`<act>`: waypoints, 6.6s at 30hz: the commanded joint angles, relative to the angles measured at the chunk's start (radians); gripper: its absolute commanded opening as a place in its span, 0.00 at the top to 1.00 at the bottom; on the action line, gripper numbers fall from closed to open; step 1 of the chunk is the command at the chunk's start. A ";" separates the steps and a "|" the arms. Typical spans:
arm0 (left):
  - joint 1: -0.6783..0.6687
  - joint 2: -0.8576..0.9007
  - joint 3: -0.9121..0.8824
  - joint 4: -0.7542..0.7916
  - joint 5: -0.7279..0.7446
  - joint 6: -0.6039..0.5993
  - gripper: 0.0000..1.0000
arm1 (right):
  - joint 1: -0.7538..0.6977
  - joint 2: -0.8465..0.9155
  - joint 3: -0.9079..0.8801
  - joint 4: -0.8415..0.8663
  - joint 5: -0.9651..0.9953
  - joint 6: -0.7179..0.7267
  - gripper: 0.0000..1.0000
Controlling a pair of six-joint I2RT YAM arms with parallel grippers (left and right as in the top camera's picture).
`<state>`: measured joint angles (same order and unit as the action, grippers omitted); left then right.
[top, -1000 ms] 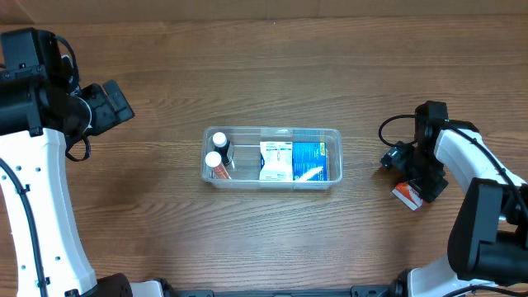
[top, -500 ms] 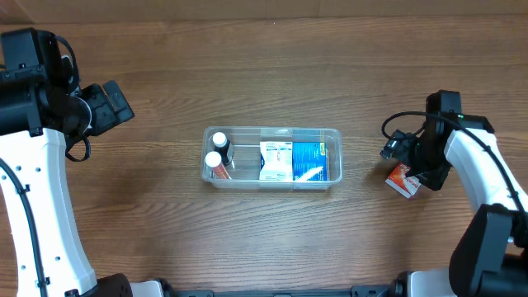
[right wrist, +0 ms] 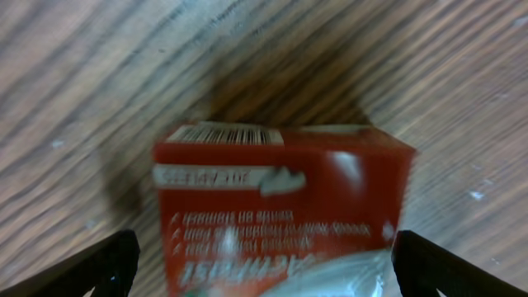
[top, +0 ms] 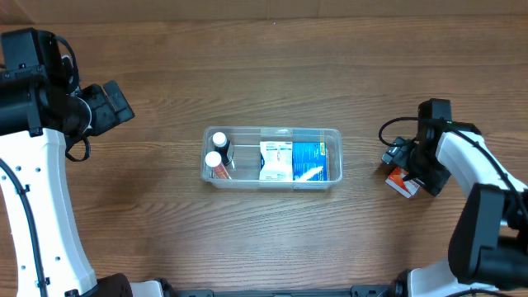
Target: Pack container
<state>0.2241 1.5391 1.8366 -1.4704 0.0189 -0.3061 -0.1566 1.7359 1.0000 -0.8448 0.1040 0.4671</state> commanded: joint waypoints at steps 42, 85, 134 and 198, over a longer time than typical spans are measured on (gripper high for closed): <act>0.002 -0.003 -0.004 -0.003 0.000 0.022 0.00 | 0.647 0.059 0.375 -0.208 -0.080 -0.019 0.05; -0.321 -1.010 -0.909 0.251 -0.045 0.056 0.00 | 0.268 -1.127 -0.109 -0.224 0.026 -0.100 0.00; -0.321 -1.010 -0.909 0.251 -0.045 0.056 0.00 | 0.269 -1.733 -0.992 0.762 -0.098 -0.494 0.00; -0.159 -1.535 -1.832 1.400 0.060 0.266 0.00 | 0.269 -1.733 -0.992 0.762 -0.098 -0.494 0.00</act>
<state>0.0597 0.0151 0.0097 -0.0727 0.0689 -0.0448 0.1074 0.0128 0.0181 -0.0898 0.0067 -0.0261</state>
